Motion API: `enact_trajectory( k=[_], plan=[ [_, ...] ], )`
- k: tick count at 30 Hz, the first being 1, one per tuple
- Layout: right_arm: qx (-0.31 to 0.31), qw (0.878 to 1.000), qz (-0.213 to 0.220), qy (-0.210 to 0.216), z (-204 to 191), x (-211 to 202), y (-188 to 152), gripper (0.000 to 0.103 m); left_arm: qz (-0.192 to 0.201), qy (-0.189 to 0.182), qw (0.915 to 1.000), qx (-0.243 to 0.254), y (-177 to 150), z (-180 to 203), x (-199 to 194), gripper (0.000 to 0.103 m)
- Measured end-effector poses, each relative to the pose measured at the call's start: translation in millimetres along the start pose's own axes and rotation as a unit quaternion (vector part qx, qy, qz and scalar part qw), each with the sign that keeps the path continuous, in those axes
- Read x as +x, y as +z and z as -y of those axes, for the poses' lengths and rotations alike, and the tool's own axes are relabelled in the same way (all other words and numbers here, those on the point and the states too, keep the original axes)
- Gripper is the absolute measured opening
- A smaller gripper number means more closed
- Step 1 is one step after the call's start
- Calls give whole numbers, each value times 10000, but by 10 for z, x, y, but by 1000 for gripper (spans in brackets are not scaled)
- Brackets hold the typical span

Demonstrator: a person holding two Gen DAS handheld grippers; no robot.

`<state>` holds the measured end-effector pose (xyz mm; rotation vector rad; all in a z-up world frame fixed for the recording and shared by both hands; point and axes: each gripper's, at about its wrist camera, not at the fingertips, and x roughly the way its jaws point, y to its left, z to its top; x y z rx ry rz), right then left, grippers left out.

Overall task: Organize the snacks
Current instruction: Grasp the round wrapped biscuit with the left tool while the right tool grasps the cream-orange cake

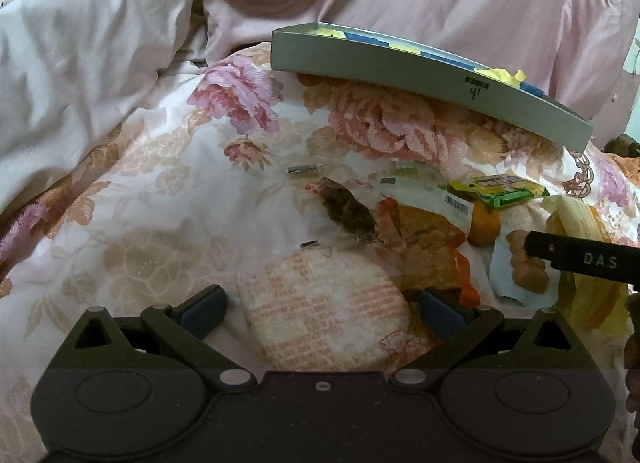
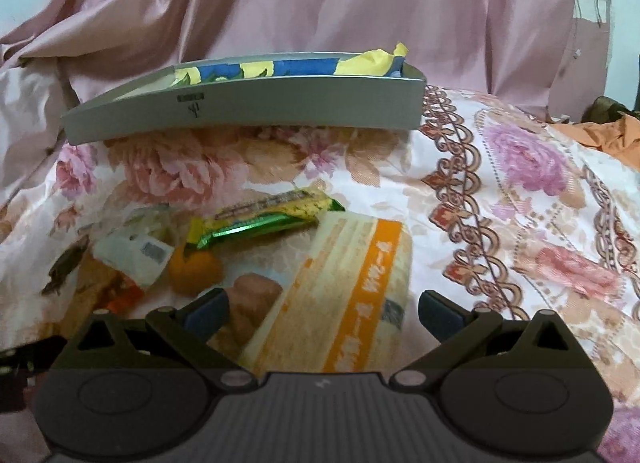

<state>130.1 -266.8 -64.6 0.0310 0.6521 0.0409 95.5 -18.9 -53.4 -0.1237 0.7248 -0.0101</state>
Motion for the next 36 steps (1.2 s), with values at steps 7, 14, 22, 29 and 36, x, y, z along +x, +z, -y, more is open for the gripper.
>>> enact_trajectory(
  k=[7,14,22,29,36],
  plan=[
    [15,9999,4,129,-56,-5,-47,98,8,-28,10000,35,-24,30,-33,93],
    [48,9998,208,-7,-62,-112,-78,68,1,-188,9998,-31,-32,34,-61,82],
    [291,9993,167,179,41,-268,-172,60,-108,-509,9984,-211,-45,38,-130,76],
    [154,9979,357,514,-24,-545,-312,56,-217,-668,9975,-65,-76,96,-125,79],
    [120,9972,-16,731,-43,-427,-350,70,-217,-631,9976,161,-103,140,-116,80]
  ],
)
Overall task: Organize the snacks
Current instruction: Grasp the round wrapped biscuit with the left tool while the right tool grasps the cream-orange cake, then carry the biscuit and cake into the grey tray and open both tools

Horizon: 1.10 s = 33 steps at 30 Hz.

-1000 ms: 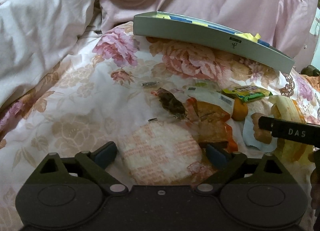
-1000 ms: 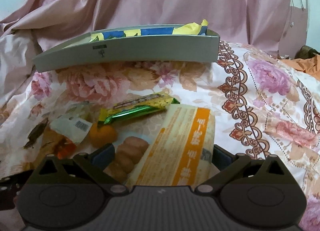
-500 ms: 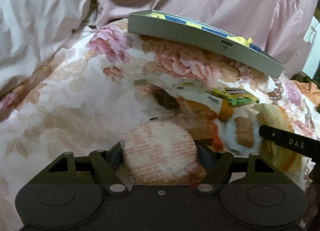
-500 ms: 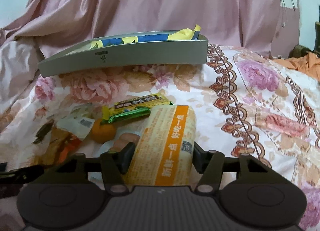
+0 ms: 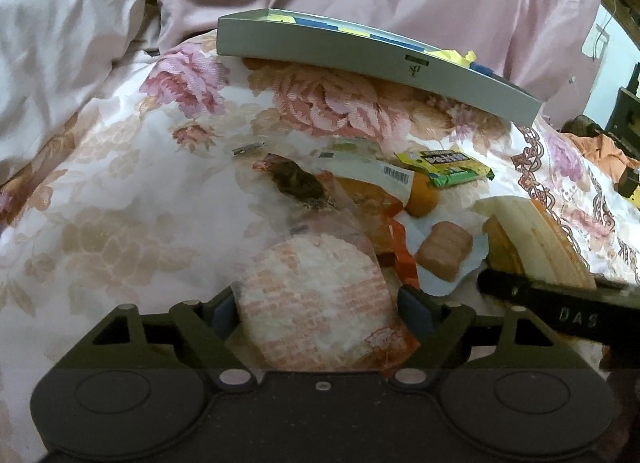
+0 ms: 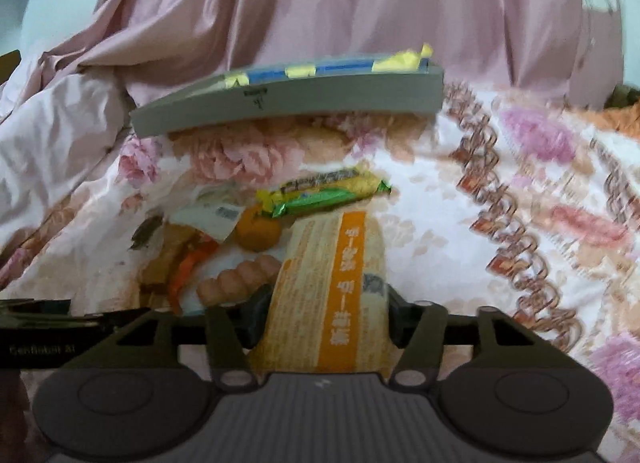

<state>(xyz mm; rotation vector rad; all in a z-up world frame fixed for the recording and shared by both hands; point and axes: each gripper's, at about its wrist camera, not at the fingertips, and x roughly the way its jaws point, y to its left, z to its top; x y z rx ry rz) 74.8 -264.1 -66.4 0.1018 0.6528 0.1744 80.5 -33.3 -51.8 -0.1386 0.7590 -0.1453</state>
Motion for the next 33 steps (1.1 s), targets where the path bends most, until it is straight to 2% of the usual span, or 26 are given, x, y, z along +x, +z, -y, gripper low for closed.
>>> enact_trajectory(
  k=[2,7,11,17,24,33],
  plan=[
    [154,9995,-260,43,34,66,-33,68,24,23,10000,-56,-1,-8,-8,77],
    [230,9996,-140,77,66,4,-94,60,49,5,9999,-140,1,-1,-34,76],
    [280,9996,-65,75,82,-33,-109,56,138,-149,9990,-410,-10,-12,-95,75],
    [152,9994,262,138,53,-182,-101,55,375,-265,9979,-459,-31,67,-197,76],
    [-126,9974,575,409,-53,-312,-56,55,728,-391,9955,-472,14,141,-336,76],
    [-282,9934,912,637,-83,-382,113,55,998,-442,9926,-525,372,198,-360,76]
  ],
)
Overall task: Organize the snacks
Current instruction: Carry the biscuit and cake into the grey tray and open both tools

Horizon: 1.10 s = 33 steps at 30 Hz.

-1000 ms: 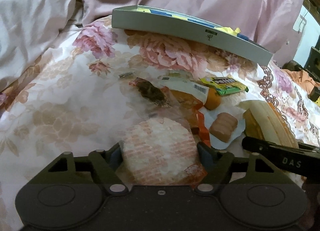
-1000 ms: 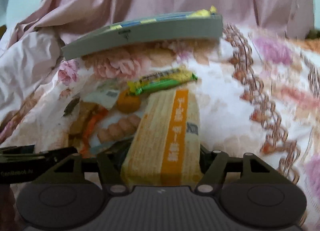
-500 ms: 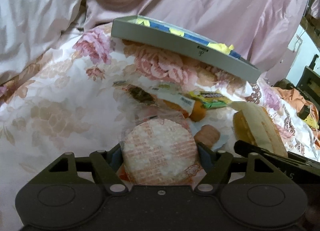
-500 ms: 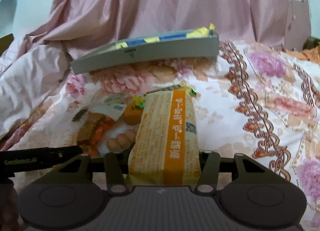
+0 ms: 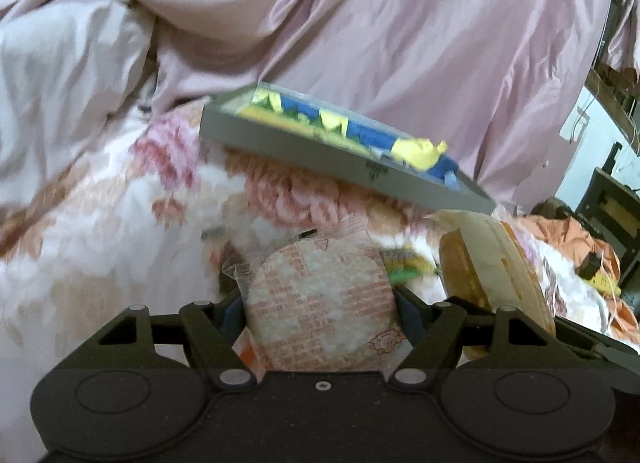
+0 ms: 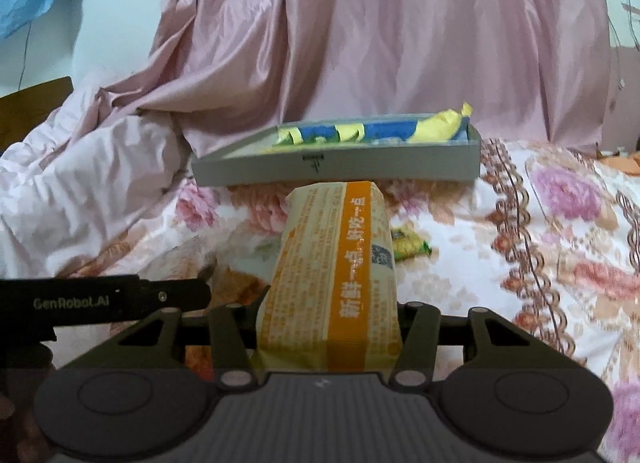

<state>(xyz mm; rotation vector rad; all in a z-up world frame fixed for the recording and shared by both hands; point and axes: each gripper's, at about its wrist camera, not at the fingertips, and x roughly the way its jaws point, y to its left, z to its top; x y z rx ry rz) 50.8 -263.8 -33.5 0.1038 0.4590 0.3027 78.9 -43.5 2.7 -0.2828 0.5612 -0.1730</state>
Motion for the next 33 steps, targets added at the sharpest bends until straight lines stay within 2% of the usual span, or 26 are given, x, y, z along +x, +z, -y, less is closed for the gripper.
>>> enact_trajectory(
  k=[8,20,27,33],
  plan=[
    [-174,9993,344,-1,217,121,419,55,413,56,9991,94,565,112,280,76],
    [-522,9975,406,-247,523,532,1125,55,525,147,9983,-200,1358,145,935,76],
    [-293,9975,436,-481,725,938,1431,55,545,140,9982,-220,1528,145,1282,76],
    [-67,9958,569,-715,934,1247,1451,55,417,167,9988,-174,1550,182,1621,76]
  ],
)
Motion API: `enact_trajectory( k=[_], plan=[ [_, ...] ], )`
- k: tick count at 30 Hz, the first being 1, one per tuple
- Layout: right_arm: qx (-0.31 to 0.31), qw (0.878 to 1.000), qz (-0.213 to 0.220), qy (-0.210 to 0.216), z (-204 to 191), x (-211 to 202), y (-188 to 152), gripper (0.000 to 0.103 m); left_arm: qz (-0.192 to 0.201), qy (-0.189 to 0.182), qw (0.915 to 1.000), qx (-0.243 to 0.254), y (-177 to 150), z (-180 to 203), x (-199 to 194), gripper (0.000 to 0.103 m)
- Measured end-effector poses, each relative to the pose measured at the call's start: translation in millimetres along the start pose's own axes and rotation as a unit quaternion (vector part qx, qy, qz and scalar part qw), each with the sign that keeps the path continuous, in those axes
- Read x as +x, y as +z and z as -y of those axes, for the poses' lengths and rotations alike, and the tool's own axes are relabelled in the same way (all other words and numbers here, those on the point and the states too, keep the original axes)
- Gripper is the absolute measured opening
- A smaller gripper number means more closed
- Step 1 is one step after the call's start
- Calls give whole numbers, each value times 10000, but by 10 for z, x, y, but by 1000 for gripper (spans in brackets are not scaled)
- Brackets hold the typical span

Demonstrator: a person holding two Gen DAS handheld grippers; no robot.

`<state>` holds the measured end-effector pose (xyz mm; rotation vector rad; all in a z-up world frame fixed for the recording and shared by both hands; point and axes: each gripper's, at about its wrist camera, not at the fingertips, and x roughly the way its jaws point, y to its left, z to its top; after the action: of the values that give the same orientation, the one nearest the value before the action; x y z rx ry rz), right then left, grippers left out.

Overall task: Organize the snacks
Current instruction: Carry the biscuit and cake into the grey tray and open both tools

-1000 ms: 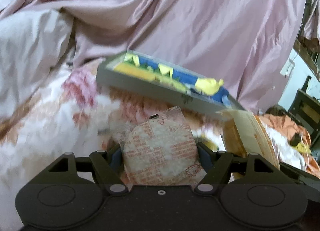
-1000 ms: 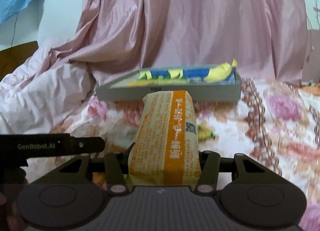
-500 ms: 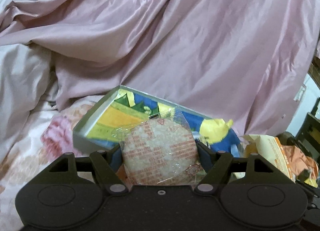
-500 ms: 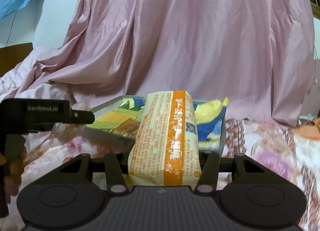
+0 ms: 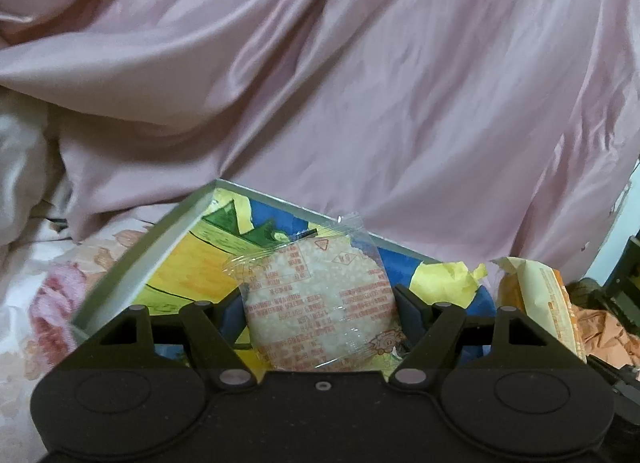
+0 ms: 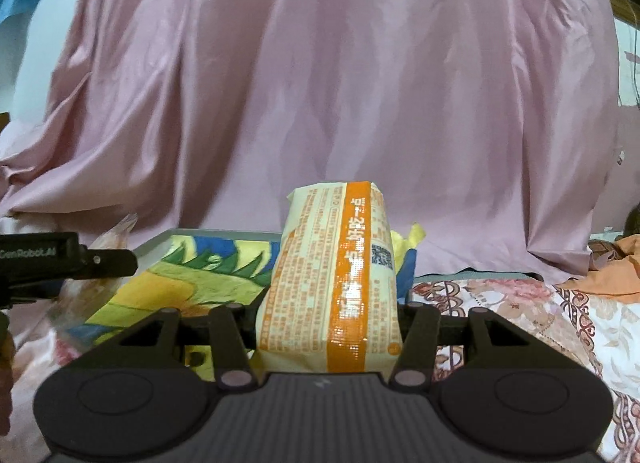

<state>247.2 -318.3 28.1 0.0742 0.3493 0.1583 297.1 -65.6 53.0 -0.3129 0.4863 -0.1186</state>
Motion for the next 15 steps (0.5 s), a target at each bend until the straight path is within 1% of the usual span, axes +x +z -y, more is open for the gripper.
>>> enact_trajectory(
  k=[6,11,15],
  plan=[
    [22,9999,-98,-33,68,244,-56,55,-228,151,9992,280,-82,79,229,76],
    [-5,9998,-182,3,57,327,-82,56,-328,195,9986,379,-148,102,319,76],
    [-39,9997,-233,0,42,344,-93,56,-385,220,9984,360,-170,80,345,76]
  ],
)
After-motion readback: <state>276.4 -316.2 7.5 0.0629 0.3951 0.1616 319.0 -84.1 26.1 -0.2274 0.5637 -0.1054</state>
